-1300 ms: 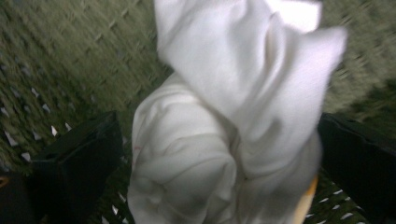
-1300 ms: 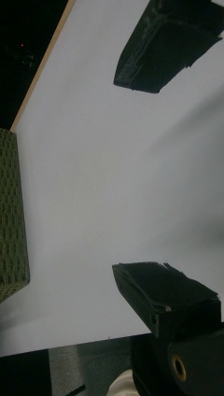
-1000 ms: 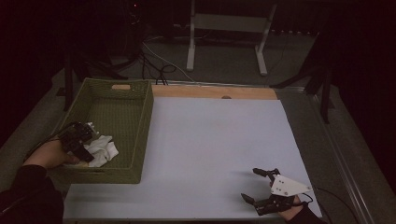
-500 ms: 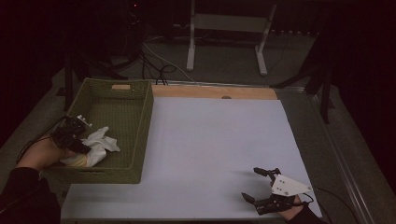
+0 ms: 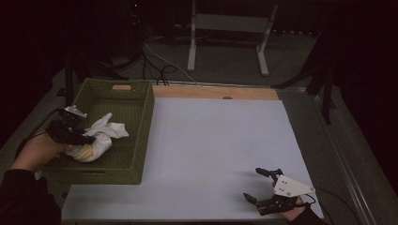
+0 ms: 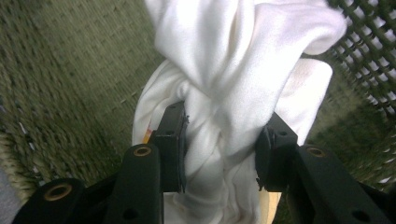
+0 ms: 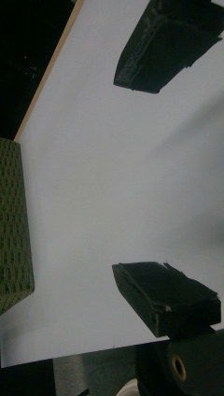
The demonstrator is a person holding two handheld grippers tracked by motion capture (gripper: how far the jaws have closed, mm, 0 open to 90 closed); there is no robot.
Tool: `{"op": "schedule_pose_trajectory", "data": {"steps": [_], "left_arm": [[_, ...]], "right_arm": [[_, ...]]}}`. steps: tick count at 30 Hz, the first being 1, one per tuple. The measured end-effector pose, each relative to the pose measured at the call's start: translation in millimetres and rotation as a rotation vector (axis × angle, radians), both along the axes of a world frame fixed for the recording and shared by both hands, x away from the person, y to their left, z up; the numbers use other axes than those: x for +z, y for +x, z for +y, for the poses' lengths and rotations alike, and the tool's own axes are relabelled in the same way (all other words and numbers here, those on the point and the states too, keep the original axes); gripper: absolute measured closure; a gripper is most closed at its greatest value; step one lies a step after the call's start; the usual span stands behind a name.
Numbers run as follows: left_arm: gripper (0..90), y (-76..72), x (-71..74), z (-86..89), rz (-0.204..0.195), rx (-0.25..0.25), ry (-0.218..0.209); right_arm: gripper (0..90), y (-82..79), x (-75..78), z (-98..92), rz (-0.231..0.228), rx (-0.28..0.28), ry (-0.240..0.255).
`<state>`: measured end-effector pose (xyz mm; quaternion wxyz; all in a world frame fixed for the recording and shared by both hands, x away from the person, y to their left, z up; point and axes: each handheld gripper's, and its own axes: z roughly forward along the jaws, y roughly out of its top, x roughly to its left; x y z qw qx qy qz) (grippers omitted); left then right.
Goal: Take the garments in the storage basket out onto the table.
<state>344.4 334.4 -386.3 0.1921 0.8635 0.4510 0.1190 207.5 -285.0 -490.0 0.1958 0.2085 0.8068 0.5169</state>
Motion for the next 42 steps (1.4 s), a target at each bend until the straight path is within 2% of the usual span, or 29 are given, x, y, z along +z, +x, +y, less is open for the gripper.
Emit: {"op": "schedule_pose_trajectory", "data": {"steps": [2,4,5,7,14,17,19,20,25,26,28,29,33,34,42], "left_arm": [[61.1,-1.0,3.1,0.0,-0.018,-0.006,-0.026],[61.1,-2.2,6.0,0.5,-0.034,-0.007,-0.072],[61.1,-3.3,7.7,0.1,-0.053,-0.004,-0.082],[61.1,-4.9,10.9,0.9,-0.072,-0.009,-0.131],[61.1,-10.7,19.9,6.1,-0.143,-0.002,-0.235],[61.1,-13.5,21.7,4.4,-0.185,-0.008,-0.265],[61.1,-14.6,23.5,3.8,-0.204,-0.011,-0.3],[61.1,-15.6,24.6,2.5,-0.226,-0.011,-0.299],[61.0,-18.2,30.4,-2.1,-0.284,-0.027,-0.347],[61.0,-18.2,30.4,-2.1,-0.284,-0.027,-0.347],[61.0,-19.6,35.8,-2.8,-0.32,-0.019,-0.393],[61.0,-19.9,37.8,-3.4,-0.323,-0.02,-0.411],[61.0,-21.6,45.0,-7.5,-0.361,-0.021,-0.427],[61.0,-21.3,47.1,-8.9,-0.356,-0.016,-0.443],[61.0,-20.8,61.1,-29.8,-0.37,-0.062,-0.439]], "right_arm": [[9.1,-0.1,0.3,0.1,-0.003,0.0,-0.003],[9.2,-0.1,0.6,-0.6,-0.004,0.0,-0.005],[9.2,0.0,0.7,-0.8,-0.005,0.0,-0.006],[9.2,-0.1,1.0,-0.9,-0.006,-0.003,-0.004],[9.1,-0.2,1.6,-1.0,-0.011,-0.003,-0.004],[9.2,-0.1,1.5,-1.1,-0.011,-0.003,-0.003],[9.2,-0.3,1.4,-0.9,-0.009,-0.002,-0.004],[9.1,-0.3,1.5,-0.7,-0.011,-0.003,-0.004],[9.2,-0.5,1.9,-1.1,-0.011,-0.003,-0.003],[9.2,-0.5,1.9,-1.1,-0.011,-0.003,-0.003],[9.2,-0.6,2.2,-0.8,-0.013,-0.003,-0.001],[9.2,-0.6,2.3,-0.8,-0.014,-0.001,-0.001],[9.1,-0.9,2.8,-0.8,-0.011,-0.001,0.0],[9.2,-0.8,2.9,-0.9,-0.014,-0.002,0.0],[9.2,-0.7,3.0,-0.9,-0.01,-0.006,0.01]]}}
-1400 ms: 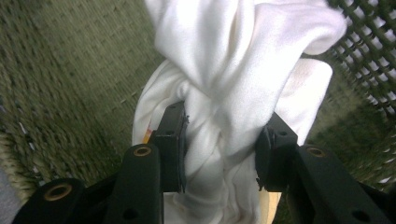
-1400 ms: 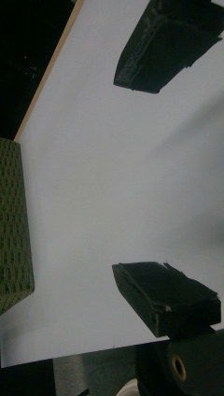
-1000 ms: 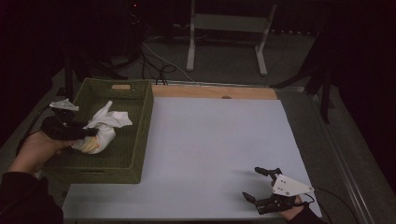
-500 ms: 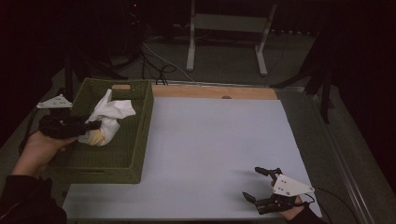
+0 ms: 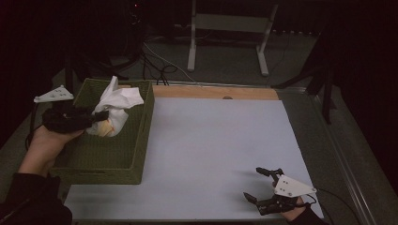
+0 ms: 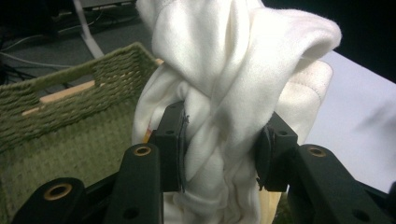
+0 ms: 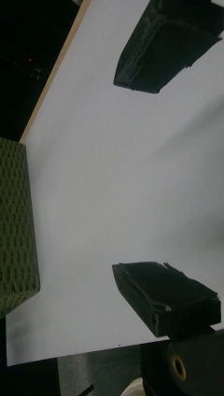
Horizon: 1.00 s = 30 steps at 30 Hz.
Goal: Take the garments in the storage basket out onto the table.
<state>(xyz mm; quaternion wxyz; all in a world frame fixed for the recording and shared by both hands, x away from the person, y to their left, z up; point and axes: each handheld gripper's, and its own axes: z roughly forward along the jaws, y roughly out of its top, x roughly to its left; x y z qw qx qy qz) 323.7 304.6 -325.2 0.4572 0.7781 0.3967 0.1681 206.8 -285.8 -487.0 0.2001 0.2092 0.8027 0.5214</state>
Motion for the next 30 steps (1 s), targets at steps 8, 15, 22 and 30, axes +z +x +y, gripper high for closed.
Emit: {"op": "schedule_pose_trajectory", "data": {"steps": [8,15,22,30], "left_arm": [[60.9,2.3,12.9,-27.5,-0.014,-0.041,0.025],[60.9,8.9,17.6,-49.1,-0.013,-0.078,0.043],[60.9,12.3,22.0,-73.4,-0.012,-0.13,0.069],[60.8,20.1,22.4,-105.1,0.001,-0.181,0.104]], "right_arm": [[9.2,0.9,0.7,-0.8,-0.011,-0.007,0.006],[9.2,0.3,1.1,-1.1,-0.017,-0.009,0.009],[9.2,0.0,1.6,-1.7,-0.013,-0.011,0.006],[9.2,-0.3,2.2,-1.4,-0.017,-0.012,0.008]]}}
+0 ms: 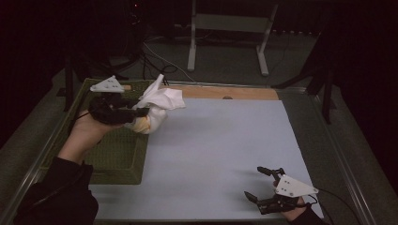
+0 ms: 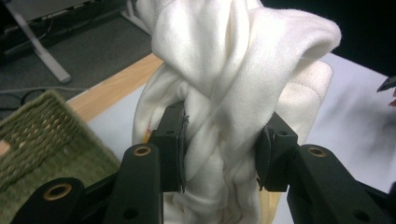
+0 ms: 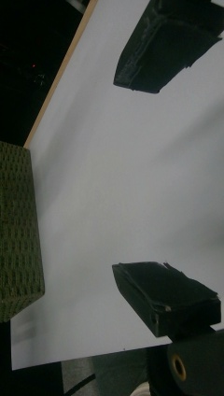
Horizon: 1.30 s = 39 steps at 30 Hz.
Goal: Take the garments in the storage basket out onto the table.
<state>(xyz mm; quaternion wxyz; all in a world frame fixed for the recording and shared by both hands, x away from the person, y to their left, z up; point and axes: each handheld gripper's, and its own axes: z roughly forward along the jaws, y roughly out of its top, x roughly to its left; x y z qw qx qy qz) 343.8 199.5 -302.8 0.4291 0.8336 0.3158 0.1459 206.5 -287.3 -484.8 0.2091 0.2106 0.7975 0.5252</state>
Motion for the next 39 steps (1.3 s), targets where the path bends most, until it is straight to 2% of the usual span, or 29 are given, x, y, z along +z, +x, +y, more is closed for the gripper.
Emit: {"op": "schedule_pose_trajectory", "data": {"steps": [2,3,6,8,10,14,15,17,25,27,30,35,37,38,39], "left_arm": [[60.8,1.1,-0.4,-4.5,0.005,-0.009,0.006],[60.8,3.2,-1.3,-13.8,0.006,-0.021,0.023],[60.8,6.7,-2.6,-26.3,0.017,-0.041,0.043],[60.8,7.5,-3.0,-29.6,0.021,-0.046,0.048],[60.8,12.2,-4.6,-43.4,0.027,-0.062,0.061],[60.8,16.9,-6.2,-61.7,0.033,-0.092,0.072],[60.8,16.9,-6.2,-61.7,0.033,-0.092,0.072],[60.8,20.5,-8.2,-77.5,0.037,-0.114,0.074],[60.7,27.5,-14.4,-102.4,0.05,-0.148,0.07],[60.7,29.9,-18.6,-113.3,0.054,-0.156,0.075],[60.6,33.3,-23.4,-124.3,0.071,-0.148,0.075],[60.5,39.1,-30.7,-142.1,0.109,-0.078,0.069],[60.4,39.2,-33.6,-148.1,0.104,-0.095,0.053],[60.4,39.7,-34.2,-151.2,0.116,-0.087,0.05],[60.3,39.6,-35.0,-154.4,0.111,-0.08,0.052]], "right_arm": [[9.2,0.0,0.2,-0.3,0.0,-0.001,-0.001],[9.2,0.0,0.2,-0.5,0.0,0.0,0.001],[9.2,0.2,0.1,-0.3,-0.004,0.002,-0.002],[9.1,0.2,0.0,-0.2,-0.004,0.003,-0.002],[9.2,0.1,0.0,-0.2,0.001,-0.001,0.0],[9.2,0.1,0.1,0.0,-0.01,0.002,-0.002],[9.2,0.1,0.1,0.0,-0.01,0.002,-0.002],[9.2,0.3,0.2,-0.4,-0.005,0.001,-0.001],[9.1,0.0,0.0,-0.7,-0.003,0.002,0.004],[9.2,0.2,0.0,-0.9,-0.002,0.001,0.006],[9.2,0.2,-0.1,-0.8,-0.001,0.002,0.005],[9.2,0.7,-0.8,-1.0,-0.001,0.003,0.005],[9.2,0.2,-0.5,-0.8,0.002,0.004,0.008],[9.2,0.2,-0.2,-1.2,0.0,0.005,0.006],[9.2,0.6,-0.4,-1.4,-0.007,0.005,0.005]]}}
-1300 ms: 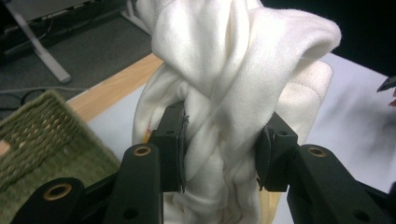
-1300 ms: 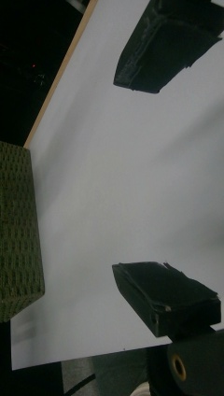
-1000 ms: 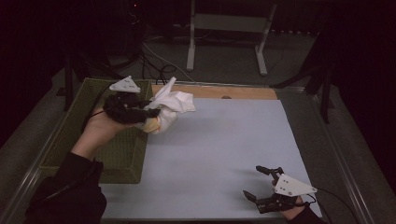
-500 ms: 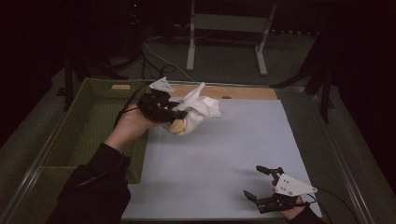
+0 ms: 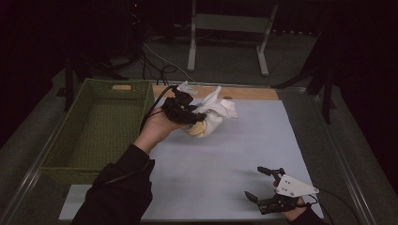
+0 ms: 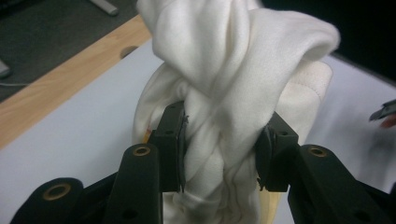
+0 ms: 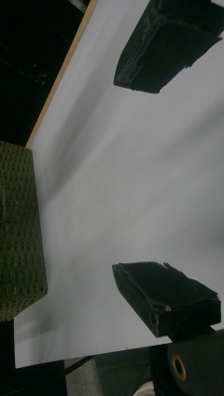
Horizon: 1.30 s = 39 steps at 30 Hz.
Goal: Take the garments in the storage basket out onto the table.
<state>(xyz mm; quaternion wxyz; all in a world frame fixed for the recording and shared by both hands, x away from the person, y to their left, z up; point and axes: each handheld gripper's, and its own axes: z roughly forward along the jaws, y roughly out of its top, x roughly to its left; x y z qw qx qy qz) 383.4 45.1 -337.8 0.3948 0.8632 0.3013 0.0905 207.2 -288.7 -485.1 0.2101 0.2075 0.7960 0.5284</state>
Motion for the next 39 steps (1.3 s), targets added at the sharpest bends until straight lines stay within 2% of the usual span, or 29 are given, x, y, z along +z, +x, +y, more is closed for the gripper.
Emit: {"op": "schedule_pose_trajectory", "data": {"steps": [1,3,5,8,9,11,14,18,19,21,22,24,25,26,27,28,29,30,31,33,34,35,38,39], "left_arm": [[60.3,0.0,0.0,0.0,0.0,0.0,0.0],[60.0,1.9,-2.3,-8.7,0.008,0.038,0.013],[60.0,3.1,-3.6,-12.7,0.028,0.046,0.007],[60.1,3.2,-5.3,-16.4,0.025,0.049,0.014],[60.1,4.1,-7.3,-19.2,0.017,0.07,0.027],[60.0,6.1,-9.4,-20.1,0.026,0.083,0.023],[59.5,7.0,-11.7,-22.2,0.035,0.071,0.017],[58.4,9.4,-13.5,-24.5,0.029,0.072,0.002],[58.0,12.7,-13.9,-25.8,0.019,0.095,-0.019],[56.3,16.4,-14.5,-28.7,0.017,0.098,-0.026],[54.0,17.4,-14.7,-30.9,0.005,0.109,-0.027],[41.1,18.6,-13.7,-34.3,-0.012,0.146,-0.034],[35.2,18.6,-13.7,-34.3,-0.012,0.146,-0.034],[23.5,21.8,-13.2,-36.0,0.031,0.149,-0.058],[18.3,21.8,-13.2,-36.0,0.031,0.149,-0.058],[14.9,21.3,-13.5,-37.2,0.024,0.165,-0.041],[13.7,21.1,-13.3,-35.9,0.031,0.168,-0.051],[7.7,21.2,-13.0,-34.0,0.044,0.165,-0.075],[3.6,21.2,-13.0,-34.0,0.044,0.165,-0.075],[0.3,21.0,-12.2,-30.7,0.056,0.158,-0.091],[0.3,19.3,-10.8,-28.7,0.037,0.175,-0.091],[0.3,18.7,-10.1,-27.6,0.036,0.162,-0.096],[0.2,17.4,-9.1,-26.6,0.029,0.157,-0.09],[0.2,16.3,-8.8,-26.0,0.02,0.159,-0.074]], "right_arm": [[9.2,0.0,-0.2,0.0,0.002,0.0,0.006],[9.2,-0.3,-0.3,0.5,0.009,-0.004,0.005],[9.2,-0.3,-0.3,0.7,0.01,0.0,0.007],[9.2,-0.2,-0.2,0.7,0.007,-0.002,0.005],[9.2,0.1,0.1,-0.2,0.008,-0.002,0.005],[9.2,0.1,0.5,-0.4,0.008,-0.001,0.009],[9.2,-0.1,0.4,0.0,0.01,-0.003,0.015],[9.2,0.7,0.3,-0.3,0.01,-0.002,0.012],[9.2,0.7,0.3,-0.2,0.01,-0.001,0.014],[9.2,0.7,0.4,-0.3,0.01,-0.001,0.01],[9.2,0.6,0.4,-0.4,0.011,-0.002,0.013],[9.2,0.5,0.4,-0.8,0.01,-0.002,0.014],[9.2,0.5,0.4,-0.8,0.01,-0.002,0.014],[9.2,0.7,0.3,-1.3,0.012,0.0,0.02],[9.2,0.7,0.3,-1.3,0.012,0.0,0.02],[9.2,0.5,0.5,-1.5,0.007,-0.002,0.015],[9.2,0.4,0.5,-1.3,0.006,-0.004,0.016],[9.2,0.3,0.5,-1.4,0.006,-0.002,0.017],[9.2,0.3,0.5,-1.4,0.006,-0.002,0.017],[9.2,0.4,0.2,-1.0,0.008,0.002,0.021],[9.2,0.1,0.3,-0.2,0.009,-0.002,0.02],[9.2,0.0,0.5,0.1,0.008,-0.002,0.019],[9.2,0.4,0.7,-0.2,0.001,0.002,0.017],[9.2,0.2,1.0,-0.3,0.003,0.0,0.015]]}}
